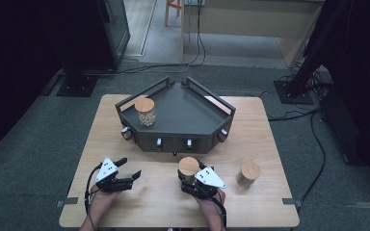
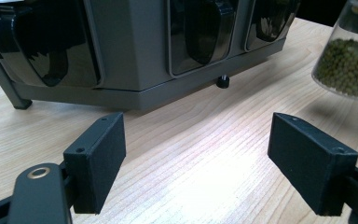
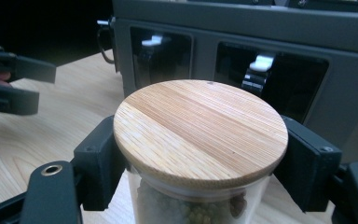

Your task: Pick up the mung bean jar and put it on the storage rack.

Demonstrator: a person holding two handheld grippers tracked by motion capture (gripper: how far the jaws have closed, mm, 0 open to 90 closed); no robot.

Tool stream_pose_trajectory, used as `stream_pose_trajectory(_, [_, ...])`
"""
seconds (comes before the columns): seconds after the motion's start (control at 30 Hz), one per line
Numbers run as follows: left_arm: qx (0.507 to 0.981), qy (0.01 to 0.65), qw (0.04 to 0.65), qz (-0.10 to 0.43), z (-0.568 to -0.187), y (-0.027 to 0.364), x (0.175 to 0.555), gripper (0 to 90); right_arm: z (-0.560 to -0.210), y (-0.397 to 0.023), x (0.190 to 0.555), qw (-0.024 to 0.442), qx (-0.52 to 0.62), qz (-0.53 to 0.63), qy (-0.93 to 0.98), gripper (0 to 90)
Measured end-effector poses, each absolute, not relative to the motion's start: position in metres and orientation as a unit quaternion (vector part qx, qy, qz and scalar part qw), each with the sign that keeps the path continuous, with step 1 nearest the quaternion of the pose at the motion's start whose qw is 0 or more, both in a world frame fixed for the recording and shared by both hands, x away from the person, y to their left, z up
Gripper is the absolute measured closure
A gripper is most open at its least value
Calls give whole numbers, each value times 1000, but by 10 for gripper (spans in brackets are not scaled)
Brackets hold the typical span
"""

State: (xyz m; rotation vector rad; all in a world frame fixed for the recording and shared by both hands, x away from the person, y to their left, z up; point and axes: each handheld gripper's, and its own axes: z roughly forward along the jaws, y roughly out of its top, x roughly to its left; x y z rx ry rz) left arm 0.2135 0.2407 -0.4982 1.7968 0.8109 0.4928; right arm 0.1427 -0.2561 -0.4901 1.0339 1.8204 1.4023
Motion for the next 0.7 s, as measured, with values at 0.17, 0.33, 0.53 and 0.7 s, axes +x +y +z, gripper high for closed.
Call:
stream_pose_trajectory(0.17, [755, 337, 523, 208, -497, 239, 213, 187, -480, -259, 147, 303, 386, 534, 689, 249])
stream_pose_trajectory(0.33, [755, 337, 522, 209, -497, 240, 213, 187, -473, -262, 149, 300, 386, 538, 686, 249])
stream_pose_trajectory(0.53, [755, 337, 522, 208, -497, 240, 213, 187, -465, -262, 152, 296, 385, 541, 687, 249])
stream_pose_trajectory(0.7, [756, 337, 522, 208, -497, 239, 213, 187, -456, -260, 155, 298, 377, 540, 691, 249])
